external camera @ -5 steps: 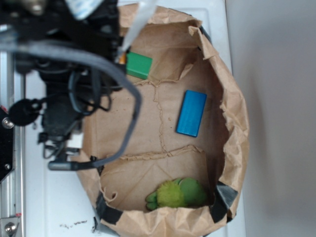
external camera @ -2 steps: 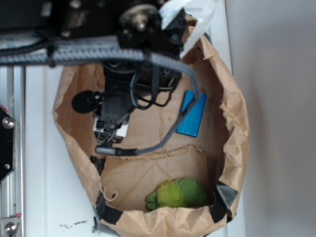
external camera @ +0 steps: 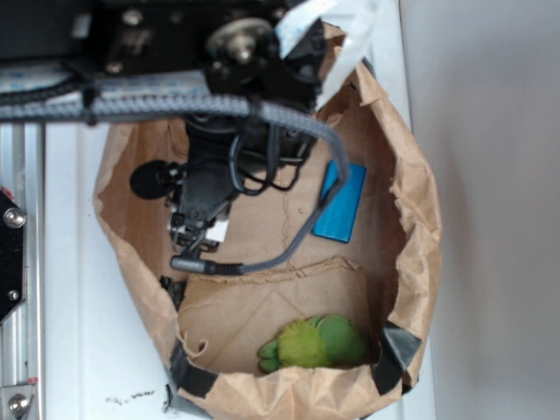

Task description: Grab the green block.

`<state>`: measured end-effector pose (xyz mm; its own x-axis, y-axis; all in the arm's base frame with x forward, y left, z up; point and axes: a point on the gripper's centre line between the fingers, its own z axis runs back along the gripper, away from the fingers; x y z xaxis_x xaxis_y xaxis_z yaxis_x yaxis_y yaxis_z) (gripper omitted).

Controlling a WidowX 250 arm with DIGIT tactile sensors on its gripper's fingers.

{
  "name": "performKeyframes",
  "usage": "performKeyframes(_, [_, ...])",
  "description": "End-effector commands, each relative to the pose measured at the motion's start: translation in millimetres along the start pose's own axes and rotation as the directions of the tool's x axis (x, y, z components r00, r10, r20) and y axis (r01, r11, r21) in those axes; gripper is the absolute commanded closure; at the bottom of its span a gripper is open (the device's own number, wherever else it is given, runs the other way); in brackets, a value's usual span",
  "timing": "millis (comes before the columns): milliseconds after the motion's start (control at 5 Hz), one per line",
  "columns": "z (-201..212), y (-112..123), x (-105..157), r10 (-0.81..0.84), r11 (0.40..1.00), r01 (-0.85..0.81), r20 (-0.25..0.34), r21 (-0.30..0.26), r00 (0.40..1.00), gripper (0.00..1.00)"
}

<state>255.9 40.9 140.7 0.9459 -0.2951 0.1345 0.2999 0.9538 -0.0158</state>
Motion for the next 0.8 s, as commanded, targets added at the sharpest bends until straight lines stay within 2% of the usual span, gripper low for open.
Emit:
performKeyframes(0, [12,-2,7,-0.003,1.0,0.002,0.05,0.022,0.999,0.0])
performKeyframes(200, [12,-2,7,-0.003,1.0,0.002,0.05,0.022,0.999,0.0])
performKeyframes(400, [9,34,-1,-0.039,0.998,0.042,0.062,-0.055,0.997,0.0])
performKeyframes(600, [6,48,-10,-0.057,0.992,0.065,0.073,-0.105,0.996,0.0])
